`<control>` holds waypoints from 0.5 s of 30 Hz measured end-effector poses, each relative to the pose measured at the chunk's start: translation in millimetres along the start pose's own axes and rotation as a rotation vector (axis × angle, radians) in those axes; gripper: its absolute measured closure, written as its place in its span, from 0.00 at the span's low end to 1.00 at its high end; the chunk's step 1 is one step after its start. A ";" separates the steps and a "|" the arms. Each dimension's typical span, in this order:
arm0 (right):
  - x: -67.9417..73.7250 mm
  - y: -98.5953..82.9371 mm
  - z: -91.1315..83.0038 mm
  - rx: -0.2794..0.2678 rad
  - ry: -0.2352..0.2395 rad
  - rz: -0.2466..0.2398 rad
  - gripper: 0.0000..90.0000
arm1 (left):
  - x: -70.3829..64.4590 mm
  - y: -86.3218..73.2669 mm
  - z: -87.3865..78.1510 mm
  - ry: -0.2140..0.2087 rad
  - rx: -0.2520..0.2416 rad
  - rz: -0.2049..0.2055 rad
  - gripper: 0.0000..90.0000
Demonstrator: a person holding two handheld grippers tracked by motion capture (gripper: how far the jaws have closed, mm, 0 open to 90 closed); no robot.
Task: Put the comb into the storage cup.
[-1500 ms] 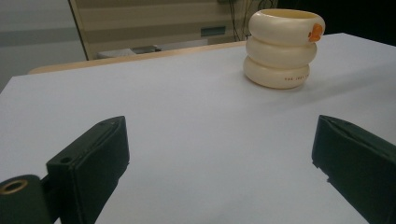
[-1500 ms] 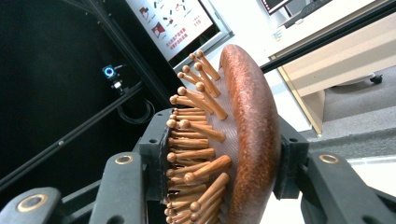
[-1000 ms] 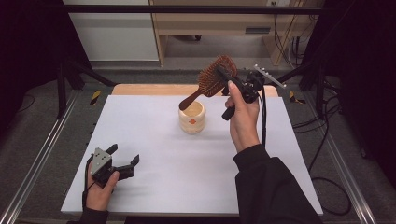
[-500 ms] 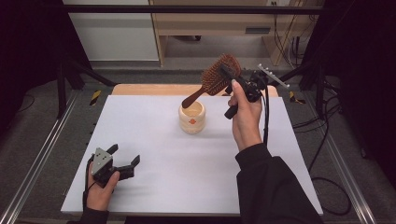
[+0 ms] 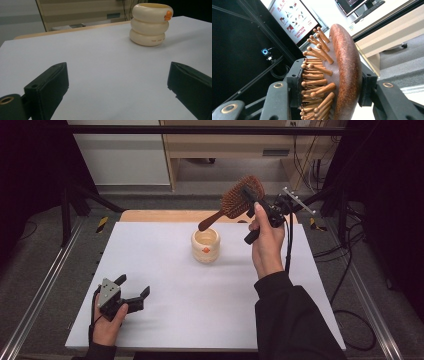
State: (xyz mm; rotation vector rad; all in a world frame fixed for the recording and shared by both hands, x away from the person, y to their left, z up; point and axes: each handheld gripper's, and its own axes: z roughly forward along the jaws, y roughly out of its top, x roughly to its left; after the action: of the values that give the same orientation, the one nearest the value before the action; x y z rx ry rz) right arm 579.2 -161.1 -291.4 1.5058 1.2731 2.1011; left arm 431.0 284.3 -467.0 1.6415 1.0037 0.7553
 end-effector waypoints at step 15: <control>-1.1 1.4 -0.4 -0.017 -0.009 -0.012 0.56 | 0.2 -0.6 0.3 0.010 0.001 0.003 0.04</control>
State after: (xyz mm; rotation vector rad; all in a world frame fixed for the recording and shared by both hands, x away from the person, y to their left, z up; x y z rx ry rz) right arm 579.7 -162.8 -291.0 1.4954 1.2548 2.0901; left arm 431.2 284.5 -467.7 1.6418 1.0098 0.7656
